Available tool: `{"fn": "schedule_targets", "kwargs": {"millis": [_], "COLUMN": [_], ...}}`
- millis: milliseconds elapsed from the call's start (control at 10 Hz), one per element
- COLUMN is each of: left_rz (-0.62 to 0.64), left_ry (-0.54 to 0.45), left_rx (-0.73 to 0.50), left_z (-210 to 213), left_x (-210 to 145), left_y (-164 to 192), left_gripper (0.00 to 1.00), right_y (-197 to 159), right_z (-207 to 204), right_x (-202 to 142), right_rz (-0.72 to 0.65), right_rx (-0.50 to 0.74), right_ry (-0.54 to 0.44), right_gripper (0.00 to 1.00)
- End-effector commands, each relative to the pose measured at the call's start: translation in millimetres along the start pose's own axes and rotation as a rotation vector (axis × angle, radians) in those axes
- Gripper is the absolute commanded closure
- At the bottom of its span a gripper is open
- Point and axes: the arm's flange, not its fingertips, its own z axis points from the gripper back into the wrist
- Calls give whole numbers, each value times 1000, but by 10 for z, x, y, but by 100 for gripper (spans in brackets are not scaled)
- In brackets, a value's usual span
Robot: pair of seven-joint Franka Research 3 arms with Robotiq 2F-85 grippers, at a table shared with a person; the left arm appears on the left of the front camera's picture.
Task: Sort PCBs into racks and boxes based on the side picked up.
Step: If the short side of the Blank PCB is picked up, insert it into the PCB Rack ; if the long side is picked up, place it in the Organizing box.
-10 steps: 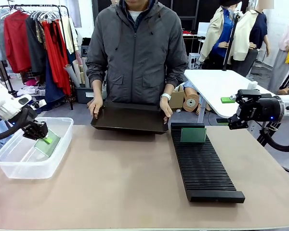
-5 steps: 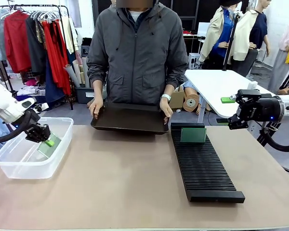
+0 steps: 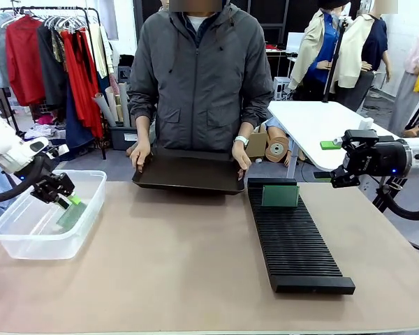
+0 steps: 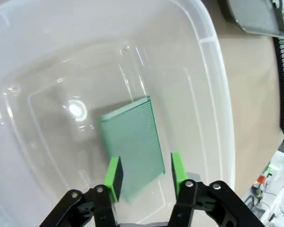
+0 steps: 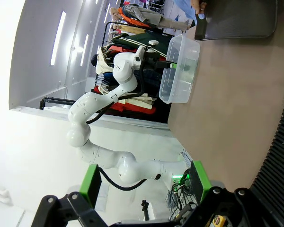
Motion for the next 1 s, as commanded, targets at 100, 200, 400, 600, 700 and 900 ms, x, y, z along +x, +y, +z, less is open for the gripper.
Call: {"fn": "schedule_targets", "kwargs": {"millis": [100,200,400,600,700,900], "left_rz": [-13,-24,-32,-21,-17,-11], "left_ry": [-20,-15,-14,-4,-4,0], "left_rx": [66,80,90,96,94,99], "left_z": [343,431,482,480,473,474], "left_x": [29,20,14,8,18,31], "left_y": [-273,-338,-387,-388,-383,-375], "left_gripper": [0,0,0,0,0,0], "right_y": [24,24,24,24,24,24], "right_z": [0,0,0,0,0,0], "right_x": [2,2,2,2,2,2], "right_rz": [3,3,3,3,3,3], "right_rx": [7,7,7,7,7,7], "right_ry": [1,1,1,1,1,1], "right_gripper": [0,0,0,0,0,0]}}
